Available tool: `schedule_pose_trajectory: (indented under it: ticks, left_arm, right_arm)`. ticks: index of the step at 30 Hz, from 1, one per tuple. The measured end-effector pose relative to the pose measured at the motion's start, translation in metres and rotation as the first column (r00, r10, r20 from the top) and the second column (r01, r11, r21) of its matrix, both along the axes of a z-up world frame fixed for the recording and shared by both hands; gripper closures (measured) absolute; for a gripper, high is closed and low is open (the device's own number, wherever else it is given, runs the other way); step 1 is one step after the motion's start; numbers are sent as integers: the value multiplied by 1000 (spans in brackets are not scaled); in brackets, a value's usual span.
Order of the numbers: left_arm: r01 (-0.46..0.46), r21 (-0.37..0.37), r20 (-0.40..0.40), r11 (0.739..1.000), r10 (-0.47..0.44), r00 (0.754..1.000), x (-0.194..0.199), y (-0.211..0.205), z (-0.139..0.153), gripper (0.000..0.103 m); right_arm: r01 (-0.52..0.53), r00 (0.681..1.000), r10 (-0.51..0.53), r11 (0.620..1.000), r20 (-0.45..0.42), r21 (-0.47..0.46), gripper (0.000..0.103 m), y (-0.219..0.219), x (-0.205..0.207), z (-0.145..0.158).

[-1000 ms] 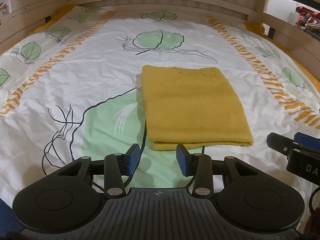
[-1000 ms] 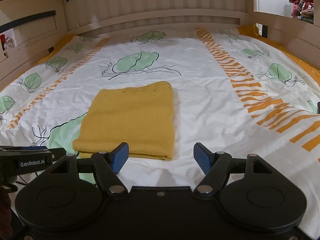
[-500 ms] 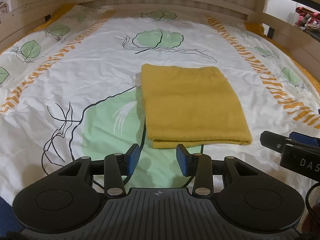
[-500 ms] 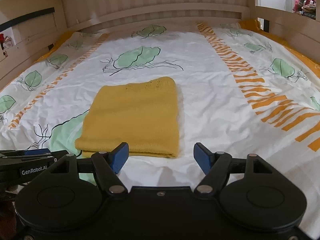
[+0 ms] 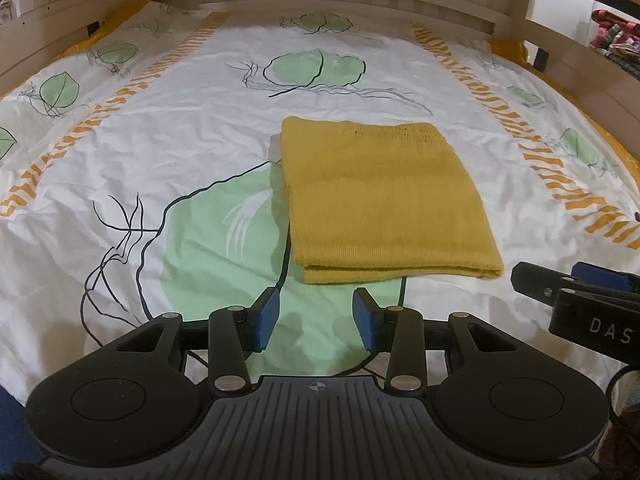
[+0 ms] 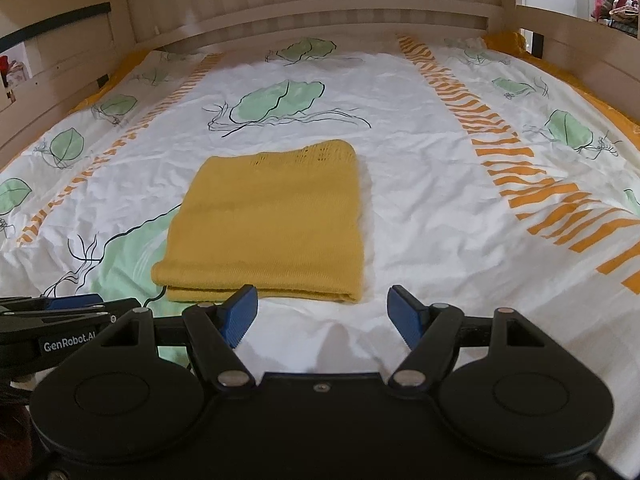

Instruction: Fold small clothes

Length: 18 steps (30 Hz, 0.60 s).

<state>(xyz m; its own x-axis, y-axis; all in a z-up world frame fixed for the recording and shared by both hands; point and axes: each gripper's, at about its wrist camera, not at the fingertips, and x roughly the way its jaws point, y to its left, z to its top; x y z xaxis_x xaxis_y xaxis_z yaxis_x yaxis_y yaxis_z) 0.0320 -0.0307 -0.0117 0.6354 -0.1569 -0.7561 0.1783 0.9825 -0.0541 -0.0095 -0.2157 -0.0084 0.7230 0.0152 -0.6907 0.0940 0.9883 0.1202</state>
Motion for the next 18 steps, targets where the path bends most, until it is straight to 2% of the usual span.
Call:
schedule_pose_trajectory:
  ticks: [18]
  left_arm:
    - [-4, 1, 4, 1000, 4, 1000, 0, 0, 0, 64]
  right_arm:
    - [0, 1000, 0, 1000, -14, -2, 29, 1, 2, -3]
